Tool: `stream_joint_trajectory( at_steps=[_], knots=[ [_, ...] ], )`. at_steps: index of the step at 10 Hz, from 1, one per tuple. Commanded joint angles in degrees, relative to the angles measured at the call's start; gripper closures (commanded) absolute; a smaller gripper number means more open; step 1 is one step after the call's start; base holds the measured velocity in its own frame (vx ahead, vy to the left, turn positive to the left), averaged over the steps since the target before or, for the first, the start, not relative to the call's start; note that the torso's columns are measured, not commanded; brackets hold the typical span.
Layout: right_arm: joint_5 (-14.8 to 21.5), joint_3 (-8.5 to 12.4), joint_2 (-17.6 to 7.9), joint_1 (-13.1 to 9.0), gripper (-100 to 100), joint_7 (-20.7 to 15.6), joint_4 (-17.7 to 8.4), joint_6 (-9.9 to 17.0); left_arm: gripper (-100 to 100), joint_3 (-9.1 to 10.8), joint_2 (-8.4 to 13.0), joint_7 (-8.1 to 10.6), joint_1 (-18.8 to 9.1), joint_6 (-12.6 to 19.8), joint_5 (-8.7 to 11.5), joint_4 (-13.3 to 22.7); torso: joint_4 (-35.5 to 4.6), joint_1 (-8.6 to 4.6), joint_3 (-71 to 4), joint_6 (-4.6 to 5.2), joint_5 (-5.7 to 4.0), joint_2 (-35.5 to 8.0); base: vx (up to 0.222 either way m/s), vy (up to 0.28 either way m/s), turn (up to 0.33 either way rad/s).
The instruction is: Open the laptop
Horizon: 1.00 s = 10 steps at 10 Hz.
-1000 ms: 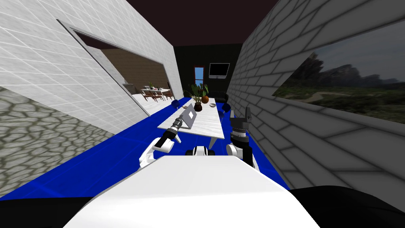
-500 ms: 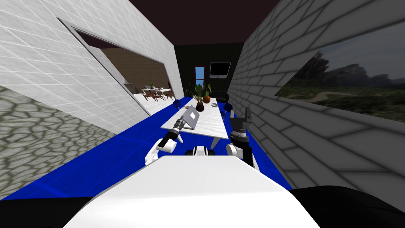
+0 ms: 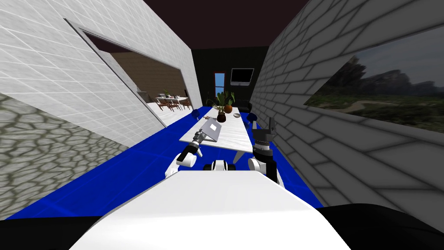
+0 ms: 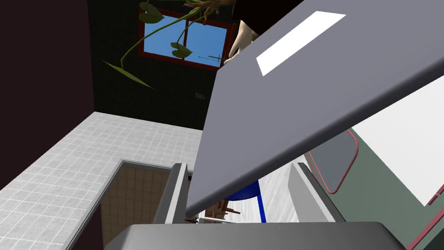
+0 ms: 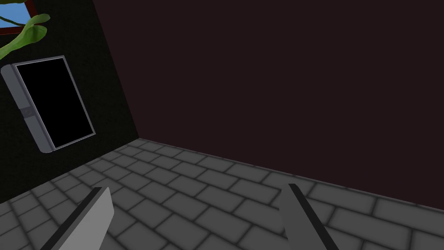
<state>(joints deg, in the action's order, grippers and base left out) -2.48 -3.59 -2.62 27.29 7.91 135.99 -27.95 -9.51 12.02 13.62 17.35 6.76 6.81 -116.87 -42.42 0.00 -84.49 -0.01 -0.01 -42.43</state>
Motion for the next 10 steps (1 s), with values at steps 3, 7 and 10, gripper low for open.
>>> stream_joint_trajectory(
  at_steps=[3,7,10],
  knots=[
    [0.0,0.0,0.0,0.0,0,0.0,0.0,0.0,100,-1.28,-3.32,3.03,-0.2,-5.19,3.42,6.0,0.13,0.09,-0.06,0.04,0.07,0.12,0.008,0.102,-0.03],
    [0.0,-0.01,0.01,0.0,0,0.0,0.0,0.0,-100,-0.81,-1.48,3.15,1.75,-0.07,3.21,-0.96,0.05,-0.26,-0.08,0.03,-0.09,0.12,0.029,-0.009,0.025],
    [0.0,-0.01,0.01,0.0,0,0.0,0.0,0.0,-100,-0.62,-0.54,3.69,3.28,3.12,3.47,-6.04,0.01,0.0,0.0,0.01,-0.01,0.0,0.032,-0.025,0.023]
  ],
)
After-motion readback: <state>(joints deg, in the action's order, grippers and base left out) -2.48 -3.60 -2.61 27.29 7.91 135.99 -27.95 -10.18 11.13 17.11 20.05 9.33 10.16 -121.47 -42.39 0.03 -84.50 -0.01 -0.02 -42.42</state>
